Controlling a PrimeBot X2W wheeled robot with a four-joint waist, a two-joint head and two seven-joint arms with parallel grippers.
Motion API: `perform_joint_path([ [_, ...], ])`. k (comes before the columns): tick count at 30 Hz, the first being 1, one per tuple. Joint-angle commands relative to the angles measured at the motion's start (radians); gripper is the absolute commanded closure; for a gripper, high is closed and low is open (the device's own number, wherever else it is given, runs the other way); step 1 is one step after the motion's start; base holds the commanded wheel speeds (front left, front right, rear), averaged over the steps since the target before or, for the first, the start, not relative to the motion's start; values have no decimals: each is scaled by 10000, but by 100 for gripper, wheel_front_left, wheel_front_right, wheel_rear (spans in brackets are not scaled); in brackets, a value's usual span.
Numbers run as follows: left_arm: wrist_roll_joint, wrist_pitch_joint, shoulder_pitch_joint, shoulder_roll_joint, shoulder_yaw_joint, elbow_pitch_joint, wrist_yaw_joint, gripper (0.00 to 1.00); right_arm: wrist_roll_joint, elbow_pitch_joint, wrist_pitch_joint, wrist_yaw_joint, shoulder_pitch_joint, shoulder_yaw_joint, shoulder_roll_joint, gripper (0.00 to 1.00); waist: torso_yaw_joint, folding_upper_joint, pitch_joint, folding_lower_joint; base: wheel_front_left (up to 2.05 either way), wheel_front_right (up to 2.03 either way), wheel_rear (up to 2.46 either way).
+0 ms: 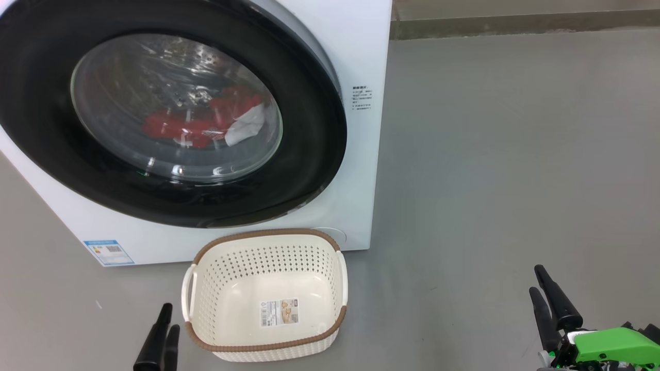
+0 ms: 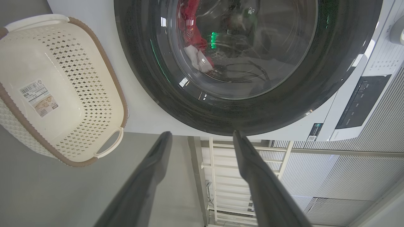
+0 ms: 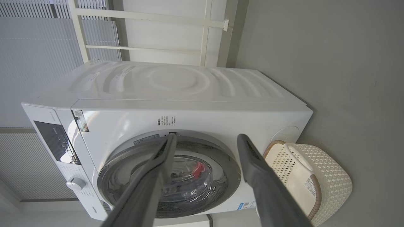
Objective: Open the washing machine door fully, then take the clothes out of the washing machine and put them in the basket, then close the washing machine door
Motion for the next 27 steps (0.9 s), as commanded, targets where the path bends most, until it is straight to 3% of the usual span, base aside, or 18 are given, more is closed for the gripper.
perform_joint_path([
  [1,88,-104,-239,102,21,-315,-5,0,-86,-298,-108,0,-268,35,-106,0,5,0,-6,13,0,0,0],
  [3,157,-165,-218,122,1,-362,-6,0,-151,-311,-170,0,-248,77,-111,0,10,0,-24,23,0,0,0],
  [9,630,-344,-152,190,-14,-485,-10,0,-506,-347,-348,1,-204,222,-178,0,17,0,0,1,0,0,0],
  [11,1085,-462,-125,200,-14,-570,-13,0,-892,-388,-466,1,-189,297,-217,0,21,0,8,1,0,0,0],
  [12,1970,-640,-87,187,42,-717,-17,0,-1595,-413,-643,1,-148,399,-258,0,29,0,19,0,0,0,0],
  [27,4475,-1086,68,165,52,-1209,-27,0,-3518,-540,-1085,2,-115,791,-418,0,34,0,68,0,0,0,0],
])
